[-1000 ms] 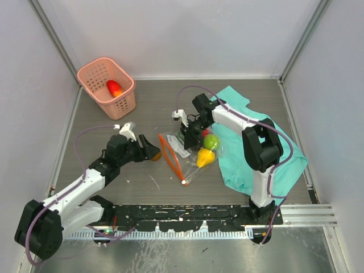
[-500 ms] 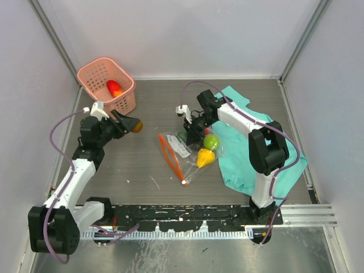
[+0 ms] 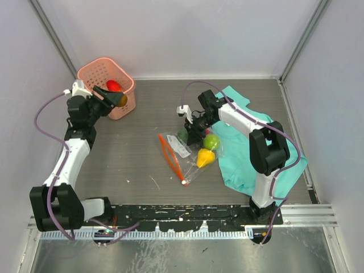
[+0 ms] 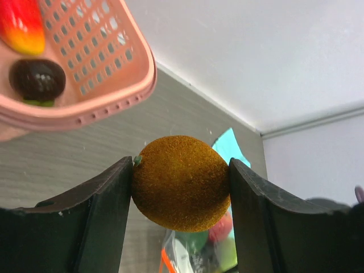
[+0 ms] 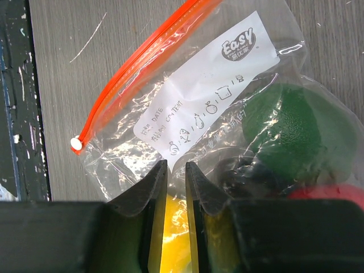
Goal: Open the zip-top bag and remove the fake food
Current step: Place the fake fruit in the bin.
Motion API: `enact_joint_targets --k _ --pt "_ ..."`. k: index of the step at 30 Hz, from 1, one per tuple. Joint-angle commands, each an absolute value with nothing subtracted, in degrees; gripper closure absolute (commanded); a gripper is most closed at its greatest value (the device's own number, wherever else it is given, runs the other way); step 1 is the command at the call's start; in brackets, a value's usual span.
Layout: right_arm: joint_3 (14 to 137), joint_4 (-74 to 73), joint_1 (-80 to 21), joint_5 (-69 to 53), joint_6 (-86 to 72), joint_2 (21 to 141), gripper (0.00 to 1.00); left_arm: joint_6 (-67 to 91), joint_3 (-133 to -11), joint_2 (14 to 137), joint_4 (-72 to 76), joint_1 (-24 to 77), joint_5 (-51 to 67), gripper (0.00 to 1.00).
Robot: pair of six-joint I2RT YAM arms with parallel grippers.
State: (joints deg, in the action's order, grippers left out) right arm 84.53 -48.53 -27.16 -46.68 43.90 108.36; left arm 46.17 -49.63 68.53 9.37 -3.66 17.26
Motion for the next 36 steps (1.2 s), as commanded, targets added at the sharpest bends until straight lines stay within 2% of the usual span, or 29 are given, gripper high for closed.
enact_joint_targets --k 1,16,18,20,21,22,23,28,32,36 --pt "84.58 -48.52 -27.04 -48.29 44.96 105.01 0.75 46.74 -55.96 71.88 10.45 -5.28 12.46 0.78" --pt "84.37 -48.52 -27.03 -48.51 44.85 104.00 0.75 45.44 -76.14 87.59 -7.05 -5.55 -10.56 0.77" --pt "84.32 -48.52 -27.04 -48.55 44.88 103.82 0.75 45.44 -79.94 90.99 -9.62 -5.54 -12.18 0.70" --pt "84.28 -48.52 -26.98 -48.60 44.85 103.68 0.75 45.58 -84.28 94.13 -13.72 -5.54 -13.73 0.48" --pt "84.23 -48.52 -26.98 -48.60 44.83 103.59 0.75 45.73 -86.45 95.39 -15.27 -5.58 -14.42 0.31" --pt "84.28 -48.52 -26.97 -48.59 44.81 103.50 0.75 46.08 -88.39 96.66 -17.23 -5.54 -15.55 0.04" --pt "84.21 -48.49 -26.92 -48.54 44.80 103.39 0.75 46.33 -90.15 97.51 -19.01 -5.61 -16.31 0.01" --pt "84.26 -48.52 -26.77 -48.52 44.83 102.77 0.75 45.70 -94.14 98.30 -22.69 -5.36 -18.27 0.02" --pt "84.21 -48.47 -26.54 -48.50 44.83 102.53 0.75 43.84 -90.53 94.82 -18.14 -5.43 -15.70 0.02" --pt "84.08 -48.22 -26.29 -48.75 44.91 101.94 0.75 40.28 -83.12 89.45 -8.95 -5.45 -8.04 0.02"
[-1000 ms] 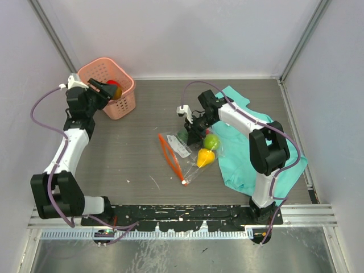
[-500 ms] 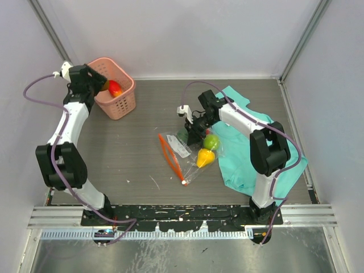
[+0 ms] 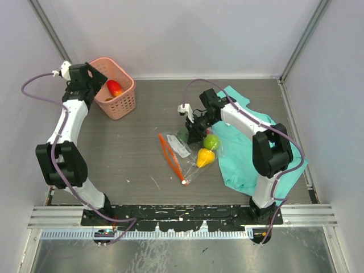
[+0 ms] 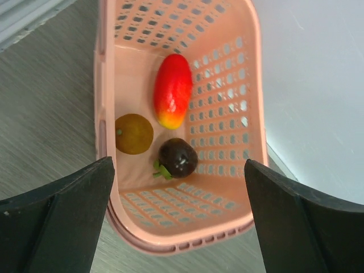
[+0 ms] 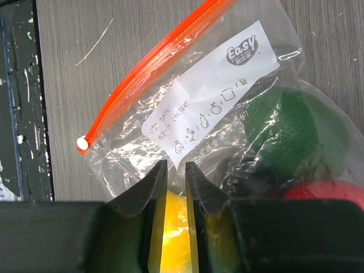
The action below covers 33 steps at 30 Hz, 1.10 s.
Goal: Open the zip-top bag and remove the fake food
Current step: Place the fake fruit in the bin, then pick up the fake fruit from the zipper food storage bag.
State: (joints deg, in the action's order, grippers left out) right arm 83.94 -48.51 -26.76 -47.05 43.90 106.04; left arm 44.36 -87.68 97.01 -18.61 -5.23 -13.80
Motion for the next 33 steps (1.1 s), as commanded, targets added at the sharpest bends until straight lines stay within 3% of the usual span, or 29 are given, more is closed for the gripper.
enact_joint_targets --k 1,8,14,22,33 --pt "83.87 -48.06 -26.12 -48.82 44.91 101.64 0.75 38.96 -80.39 87.82 -5.49 -5.45 -5.44 0.02" --pt "81.98 -46.41 -24.77 -49.92 45.78 98.72 0.75 35.97 -61.65 76.53 15.24 -5.48 13.02 0.02" --pt "78.98 -44.45 -24.09 -50.99 48.48 94.85 0.75 41.31 -55.70 74.06 22.13 -5.45 31.68 0.02" --pt "73.28 -43.30 -23.83 -52.54 60.23 89.65 0.74 46.31 -46.94 68.53 23.74 -2.95 43.78 0.01" --pt "67.43 -41.20 -23.26 -51.88 70.80 86.69 0.74 38.00 -28.58 52.78 22.51 13.67 36.37 0.00"
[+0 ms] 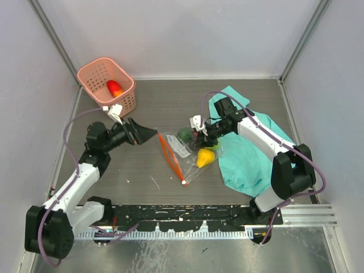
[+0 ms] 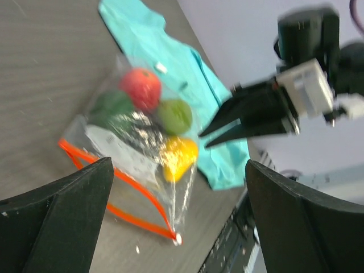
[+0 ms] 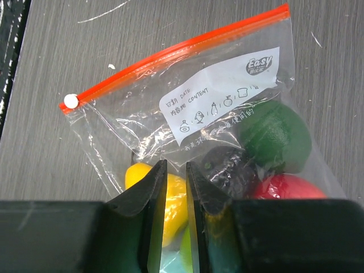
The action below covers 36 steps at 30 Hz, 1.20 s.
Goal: Open the zip-top bag and remove the fake food
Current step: Pick up the fake fruit from the zipper food storage bag.
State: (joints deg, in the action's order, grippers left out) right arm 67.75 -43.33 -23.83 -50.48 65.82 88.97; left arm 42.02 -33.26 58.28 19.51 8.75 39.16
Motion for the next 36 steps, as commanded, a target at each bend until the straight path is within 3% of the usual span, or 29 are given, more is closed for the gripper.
enact_joint_targets --k 1,11,26,36 --pt "67.41 -41.28 -23.07 -52.00 70.96 86.85 0.74 37.01 -26.90 51.21 22.90 15.08 35.98 0.00" --pt "67.33 -41.80 -22.52 -53.61 71.88 87.34 0.74 38.21 -12.19 41.07 27.38 18.89 29.85 0.03" --pt "67.87 -41.93 -17.75 -53.37 71.71 88.85 0.74 30.53 -10.77 45.43 28.56 32.23 20.10 0.06" --pt "67.72 -41.66 -16.20 -53.28 74.24 88.31 0.74 25.67 -8.87 46.53 35.38 33.40 19.85 0.04"
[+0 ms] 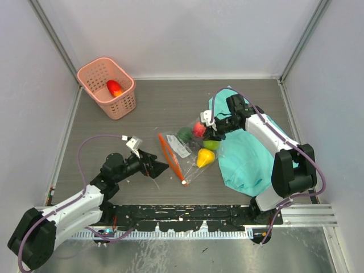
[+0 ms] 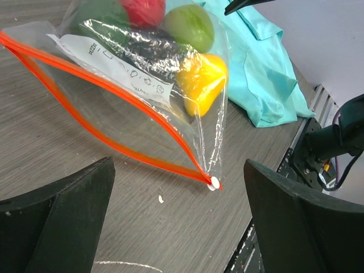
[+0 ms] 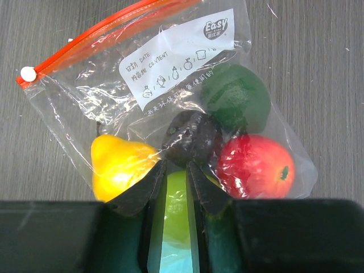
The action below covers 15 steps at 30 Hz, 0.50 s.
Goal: Open the zip-top bag and remove the fake food
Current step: Pick up the fake fruit from the zipper food storage bag.
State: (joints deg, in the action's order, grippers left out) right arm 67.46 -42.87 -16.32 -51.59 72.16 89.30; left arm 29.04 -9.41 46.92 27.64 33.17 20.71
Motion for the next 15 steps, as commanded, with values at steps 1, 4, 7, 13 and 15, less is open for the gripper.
enact_joint_targets --k 1,4,7,13,15 --pt "67.78 -41.70 -16.19 -53.74 74.98 88.45 0.74 25.28 -8.66 46.30 35.61 33.40 19.94 0.03" --pt "69.58 -42.90 -16.28 -54.60 78.68 89.65 0.69 23.97 -7.81 44.74 35.59 33.35 19.50 0.00" --pt "75.25 -49.72 -16.35 -53.83 85.29 92.42 0.68 23.39 -6.26 43.35 36.25 33.40 17.17 0.02" --pt "79.40 -50.89 -16.40 -55.01 87.98 95.71 0.68 22.69 -7.07 42.80 34.94 33.40 14.49 0.02" --pt "77.43 -49.37 -16.48 -55.25 87.94 95.78 0.68 22.50 -7.33 42.74 33.82 33.40 15.10 0.02"
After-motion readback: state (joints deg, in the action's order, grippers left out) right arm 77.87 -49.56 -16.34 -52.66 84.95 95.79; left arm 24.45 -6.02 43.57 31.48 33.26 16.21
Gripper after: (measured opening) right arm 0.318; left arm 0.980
